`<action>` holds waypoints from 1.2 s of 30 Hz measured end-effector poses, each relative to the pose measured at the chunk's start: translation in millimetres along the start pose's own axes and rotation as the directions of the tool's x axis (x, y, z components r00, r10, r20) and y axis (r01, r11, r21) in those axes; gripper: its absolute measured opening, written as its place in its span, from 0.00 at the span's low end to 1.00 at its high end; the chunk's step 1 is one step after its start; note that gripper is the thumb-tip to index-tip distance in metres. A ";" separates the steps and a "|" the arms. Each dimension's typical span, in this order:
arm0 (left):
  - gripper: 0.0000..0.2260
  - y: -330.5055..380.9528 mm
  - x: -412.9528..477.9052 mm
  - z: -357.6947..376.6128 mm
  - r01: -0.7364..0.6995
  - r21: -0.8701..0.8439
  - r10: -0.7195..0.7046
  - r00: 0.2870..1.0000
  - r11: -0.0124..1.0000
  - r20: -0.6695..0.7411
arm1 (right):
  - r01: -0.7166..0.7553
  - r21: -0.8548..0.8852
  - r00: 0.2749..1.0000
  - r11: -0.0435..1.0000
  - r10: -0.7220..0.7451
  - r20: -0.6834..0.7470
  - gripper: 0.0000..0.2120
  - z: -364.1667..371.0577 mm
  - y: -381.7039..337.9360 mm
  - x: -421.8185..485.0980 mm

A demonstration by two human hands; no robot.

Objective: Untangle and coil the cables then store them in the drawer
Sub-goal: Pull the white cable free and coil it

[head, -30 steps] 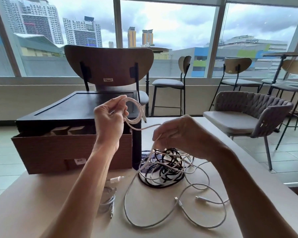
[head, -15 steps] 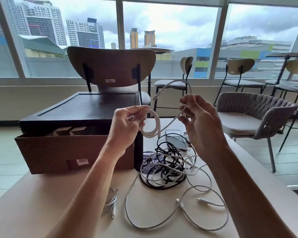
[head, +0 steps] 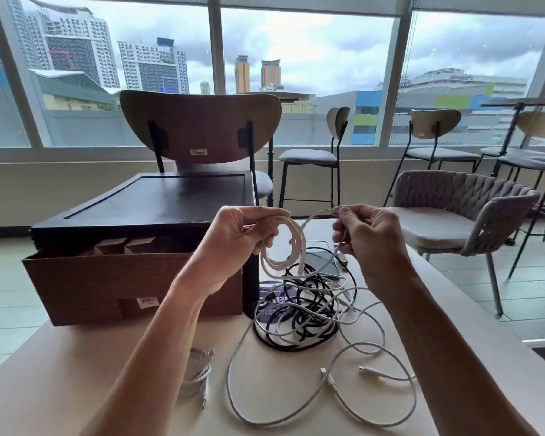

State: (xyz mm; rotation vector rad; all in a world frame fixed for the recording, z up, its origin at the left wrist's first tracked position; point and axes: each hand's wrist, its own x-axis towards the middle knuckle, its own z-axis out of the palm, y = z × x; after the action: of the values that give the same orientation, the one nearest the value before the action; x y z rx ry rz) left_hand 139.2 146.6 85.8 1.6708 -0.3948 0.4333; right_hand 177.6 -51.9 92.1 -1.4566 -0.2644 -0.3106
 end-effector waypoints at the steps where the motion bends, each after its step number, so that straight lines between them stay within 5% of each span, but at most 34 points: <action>1: 0.08 -0.3 0.2 0.1 -0.003 -0.009 0.003 1.000 1.000 -0.009 | -0.048 0.045 0.999 0.998 0.048 0.015 0.08 -0.4 1.0 0.9; 5: 0.09 -2.7 0.7 4.8 0.018 -0.071 -0.020 0.999 0.997 -0.031 | -0.263 0.216 0.960 0.940 0.232 0.158 0.07 -1.0 -0.3 2.5; 12: 0.10 -9.6 0.6 21.4 0.044 -0.024 -0.046 0.995 0.999 -0.093 | -0.580 0.306 0.776 0.755 0.396 0.491 0.08 11.2 2.9 -3.1; 20: 0.07 -9.5 3.1 24.8 0.008 0.133 0.018 0.982 0.991 -0.188 | -0.463 0.160 0.751 0.872 0.290 0.594 0.13 6.1 10.9 -2.4; 28: 0.08 -12.6 2.6 21.2 0.009 0.328 0.029 0.994 0.945 -0.109 | -0.303 0.050 0.838 0.952 0.241 0.490 0.09 11.7 18.3 -2.8; 33: 0.21 -5.5 -0.6 20.5 -0.016 0.477 -0.059 0.988 0.879 0.142 | -0.269 -0.003 0.869 0.963 0.244 0.431 0.13 10.8 22.7 -2.6; 36: 0.22 -2.8 -4.0 25.5 -0.022 0.584 -0.049 0.993 0.812 0.107 | -0.232 -0.069 0.877 0.970 0.239 0.416 0.12 9.0 22.7 -2.5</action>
State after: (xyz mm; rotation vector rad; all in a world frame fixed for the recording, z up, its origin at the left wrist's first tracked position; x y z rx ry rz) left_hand 138.7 121.7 78.2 2.3119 -0.3538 0.4764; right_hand 183.6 -40.9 71.0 -1.5459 -0.4282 0.2090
